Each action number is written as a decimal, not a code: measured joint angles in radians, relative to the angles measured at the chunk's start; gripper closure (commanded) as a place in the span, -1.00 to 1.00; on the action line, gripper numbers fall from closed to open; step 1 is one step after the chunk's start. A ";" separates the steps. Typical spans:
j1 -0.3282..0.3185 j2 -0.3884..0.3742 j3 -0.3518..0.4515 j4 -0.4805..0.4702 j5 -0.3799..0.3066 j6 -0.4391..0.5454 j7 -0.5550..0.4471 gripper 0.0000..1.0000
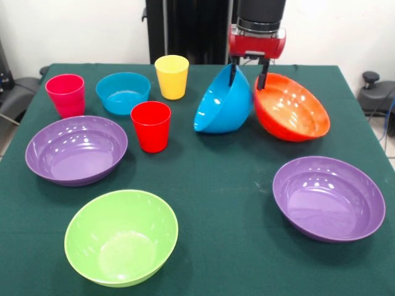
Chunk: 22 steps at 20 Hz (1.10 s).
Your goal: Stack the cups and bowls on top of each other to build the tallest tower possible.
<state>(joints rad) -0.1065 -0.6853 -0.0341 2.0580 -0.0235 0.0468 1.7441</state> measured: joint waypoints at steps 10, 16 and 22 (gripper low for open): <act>-0.019 0.032 0.010 0.000 0.000 -0.082 0.000 -1.00; -0.042 0.048 0.027 0.003 0.000 -0.119 0.000 -1.00; -0.062 0.073 0.043 0.005 -0.006 -0.150 0.000 1.00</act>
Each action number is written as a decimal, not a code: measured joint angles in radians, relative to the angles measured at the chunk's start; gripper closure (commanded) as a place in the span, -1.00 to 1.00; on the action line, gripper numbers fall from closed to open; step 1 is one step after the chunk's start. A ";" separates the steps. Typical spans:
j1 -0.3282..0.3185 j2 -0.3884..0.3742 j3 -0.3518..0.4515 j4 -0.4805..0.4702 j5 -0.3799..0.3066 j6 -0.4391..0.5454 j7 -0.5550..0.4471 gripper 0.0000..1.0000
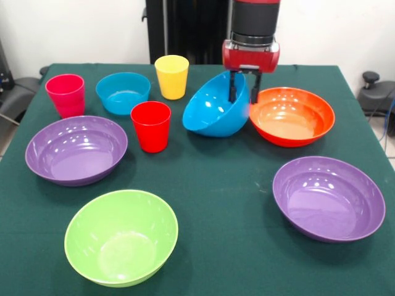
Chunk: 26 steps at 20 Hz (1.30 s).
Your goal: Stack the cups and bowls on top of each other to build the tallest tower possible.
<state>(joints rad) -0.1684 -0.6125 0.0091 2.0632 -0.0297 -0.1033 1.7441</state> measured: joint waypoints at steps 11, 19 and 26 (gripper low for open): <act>-0.003 0.046 0.003 0.007 -0.016 -0.042 0.000 1.00; 0.013 -0.021 0.003 0.037 -0.015 -0.022 0.000 1.00; 0.051 -0.124 0.001 0.055 0.002 0.038 0.000 1.00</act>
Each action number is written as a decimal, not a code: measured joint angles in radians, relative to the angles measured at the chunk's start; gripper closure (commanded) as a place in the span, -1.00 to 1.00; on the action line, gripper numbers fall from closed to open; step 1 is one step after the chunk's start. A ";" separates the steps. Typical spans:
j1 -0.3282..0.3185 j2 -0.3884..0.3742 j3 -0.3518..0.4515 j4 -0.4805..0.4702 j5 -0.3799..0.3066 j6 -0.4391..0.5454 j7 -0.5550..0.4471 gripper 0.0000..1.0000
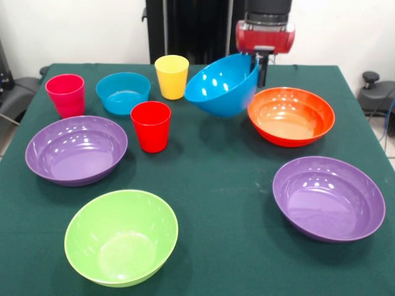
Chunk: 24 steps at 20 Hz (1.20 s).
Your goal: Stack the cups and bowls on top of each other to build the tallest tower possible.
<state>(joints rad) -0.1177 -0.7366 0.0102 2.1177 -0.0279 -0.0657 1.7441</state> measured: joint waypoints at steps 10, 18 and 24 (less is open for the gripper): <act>0.013 -0.139 -0.001 0.002 0.018 0.158 0.000 1.00; 0.000 -0.176 -0.001 -0.003 0.018 0.227 0.000 1.00; -0.031 -0.165 0.001 -0.022 0.018 0.252 0.000 1.00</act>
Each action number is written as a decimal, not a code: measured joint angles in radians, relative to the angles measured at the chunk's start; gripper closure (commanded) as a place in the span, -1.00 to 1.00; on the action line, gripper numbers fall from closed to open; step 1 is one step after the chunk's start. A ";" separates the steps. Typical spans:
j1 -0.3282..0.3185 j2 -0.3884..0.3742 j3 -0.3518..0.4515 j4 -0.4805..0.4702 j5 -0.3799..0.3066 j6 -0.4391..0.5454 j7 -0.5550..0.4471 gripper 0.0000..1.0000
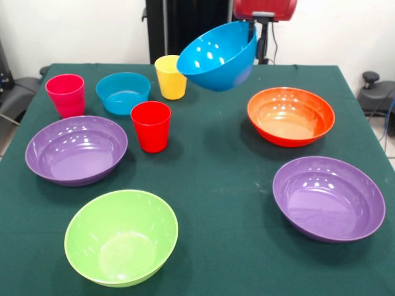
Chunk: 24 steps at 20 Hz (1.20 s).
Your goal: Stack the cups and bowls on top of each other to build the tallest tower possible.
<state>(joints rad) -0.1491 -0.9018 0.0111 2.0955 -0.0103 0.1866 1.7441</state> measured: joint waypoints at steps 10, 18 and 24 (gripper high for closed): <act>-0.033 0.000 0.002 -0.027 0.000 0.015 0.000 1.00; -0.080 -0.002 0.015 -0.028 0.000 0.016 0.000 1.00; -0.091 -0.002 0.016 -0.029 0.000 0.019 0.000 1.00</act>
<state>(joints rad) -0.2400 -0.9037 0.0268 2.0668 -0.0105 0.2060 1.7441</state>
